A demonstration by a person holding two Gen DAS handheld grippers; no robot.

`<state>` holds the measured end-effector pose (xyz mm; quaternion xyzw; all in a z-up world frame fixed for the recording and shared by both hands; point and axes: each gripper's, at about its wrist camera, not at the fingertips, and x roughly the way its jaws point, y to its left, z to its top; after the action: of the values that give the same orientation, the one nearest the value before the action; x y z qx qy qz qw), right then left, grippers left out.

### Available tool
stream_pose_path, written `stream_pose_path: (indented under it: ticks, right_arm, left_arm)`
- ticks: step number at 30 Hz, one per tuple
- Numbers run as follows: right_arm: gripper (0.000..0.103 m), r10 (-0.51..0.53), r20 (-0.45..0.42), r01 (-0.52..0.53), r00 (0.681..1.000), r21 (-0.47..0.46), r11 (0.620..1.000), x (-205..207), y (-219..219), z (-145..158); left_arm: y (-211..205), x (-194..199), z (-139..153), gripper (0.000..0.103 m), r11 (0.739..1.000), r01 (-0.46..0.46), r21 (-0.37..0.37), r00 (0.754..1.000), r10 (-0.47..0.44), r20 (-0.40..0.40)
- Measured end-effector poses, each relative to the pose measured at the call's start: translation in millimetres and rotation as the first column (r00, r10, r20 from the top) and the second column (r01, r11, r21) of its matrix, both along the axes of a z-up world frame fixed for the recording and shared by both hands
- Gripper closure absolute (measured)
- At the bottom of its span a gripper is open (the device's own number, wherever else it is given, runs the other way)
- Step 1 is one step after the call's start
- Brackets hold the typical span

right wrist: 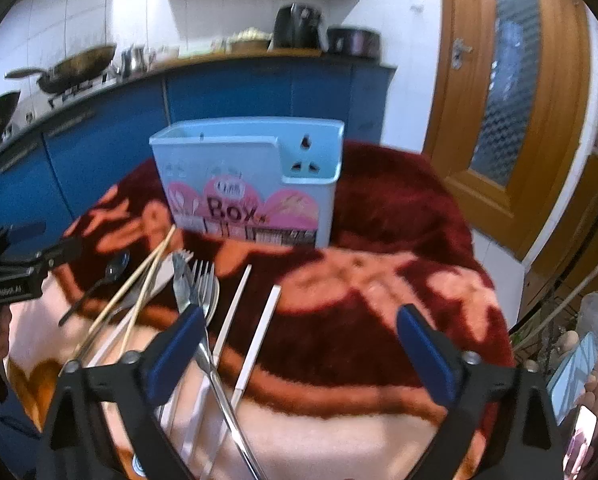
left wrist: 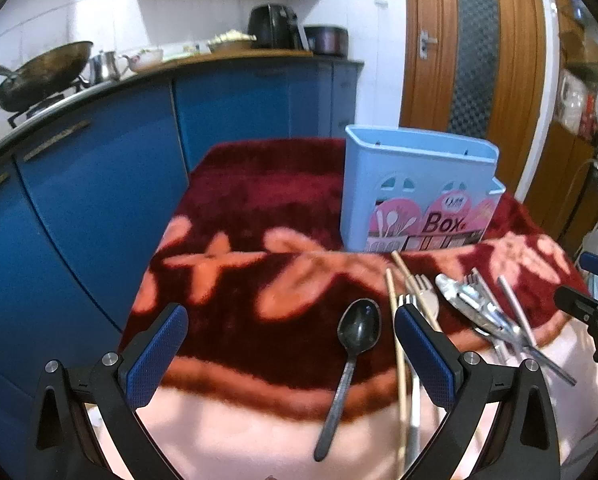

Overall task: Organize utensils
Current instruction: 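Grasp the black spoon with the left tool while the right tool grasps the thin white stick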

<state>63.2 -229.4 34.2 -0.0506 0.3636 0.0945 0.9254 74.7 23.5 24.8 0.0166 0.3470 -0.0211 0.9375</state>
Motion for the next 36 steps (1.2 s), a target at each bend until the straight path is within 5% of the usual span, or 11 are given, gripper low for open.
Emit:
stream_pose_path:
  ticks: [4,14,26,36]
  right_arm:
    - [0.027,0.027,-0.094,-0.029,0.995,-0.012,1.0,12.6,4.9,-6.0]
    - [0.068,0.062,-0.281,-0.07,0.958,-0.019,0.997,37.1,13.1,-22.3]
    - [0.082,0.113,-0.394,-0.119,0.912,0.01,0.993,50.7,17.0,-30.5]
    - [0.084,0.125,-0.379,-0.15,0.917,-0.037,0.988,50.4,26.3,-32.0]
  left_arm:
    - [-3.0,14.0,-6.7,0.002,0.999,0.033,0.042,0.995,-0.029,-0.095]
    - [-10.4,35.9,-21.8,0.038,0.994,0.111,0.021,0.956,-0.101,-0.277]
    - [-31.6,56.1,-38.4,0.061,0.976,0.218,0.006,0.878,-0.194,-0.437]
    - [-36.0,63.5,-43.4,0.061,0.972,0.231,0.032,0.866,-0.191,-0.463]
